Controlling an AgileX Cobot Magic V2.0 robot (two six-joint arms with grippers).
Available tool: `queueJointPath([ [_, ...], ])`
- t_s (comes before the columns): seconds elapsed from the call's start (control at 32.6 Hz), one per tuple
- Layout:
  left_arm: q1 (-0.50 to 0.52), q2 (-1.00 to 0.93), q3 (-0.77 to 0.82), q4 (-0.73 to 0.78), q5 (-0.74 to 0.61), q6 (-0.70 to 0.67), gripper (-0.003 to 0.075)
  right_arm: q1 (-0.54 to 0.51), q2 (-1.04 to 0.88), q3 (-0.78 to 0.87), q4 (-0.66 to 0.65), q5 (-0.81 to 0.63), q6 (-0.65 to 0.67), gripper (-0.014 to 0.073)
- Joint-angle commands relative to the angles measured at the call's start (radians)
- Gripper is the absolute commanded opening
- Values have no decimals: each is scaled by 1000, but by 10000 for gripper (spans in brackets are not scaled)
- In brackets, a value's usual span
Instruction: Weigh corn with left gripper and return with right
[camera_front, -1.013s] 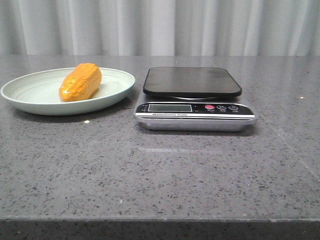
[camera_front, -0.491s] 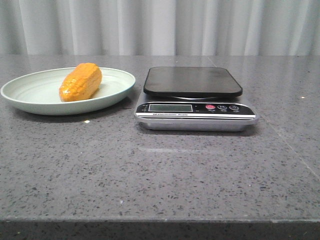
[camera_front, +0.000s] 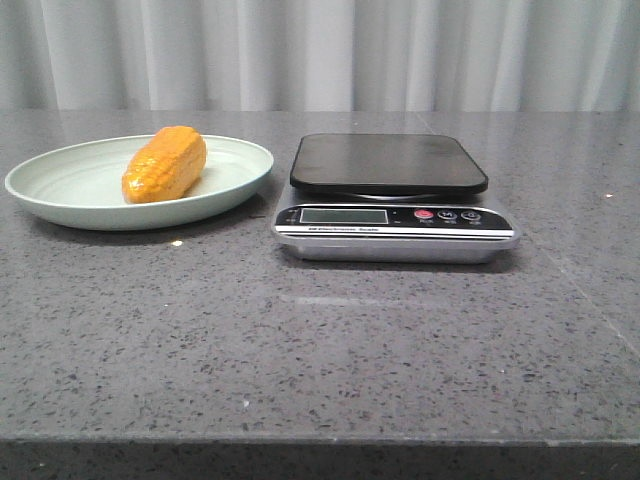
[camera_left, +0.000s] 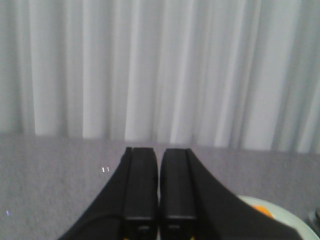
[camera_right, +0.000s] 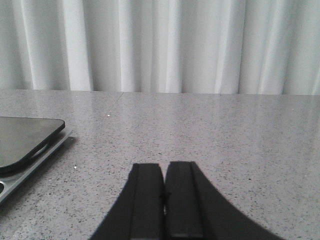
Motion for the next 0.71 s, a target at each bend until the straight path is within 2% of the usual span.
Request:
queueJointPath([
  [0.0,-10,59,-37,-51,18,2,127,-3,-15,-7,3,-89,-7,151],
  [0.21,-10,134,-37,-80,46,2,129,-3,-15,-7,3,-89,-7,151],
  [0.31,-12,173,-54,-86,71,3,165,-3,-15,-7,3,-89,-7,151],
  [0.4,-34,217,-84,-84,91,6,272,-3,-15,-7,3,-89,-7,151],
  [0.46,-57,257,-114,-89,113,6,388,-3,-15,-7,3,-89,-7,151],
  [0.55,-93,317,-160,-123,146,6,517,-3,-15,-7,3,-89,-7,151],
  [0.61,-127,367,-191,-146,149,6,575,-3,-15,-7,3,-89,-7,151],
  [0.68,-167,424,-225,-155,149,6,589,-3,-15,-7,3,-89,-7,151],
])
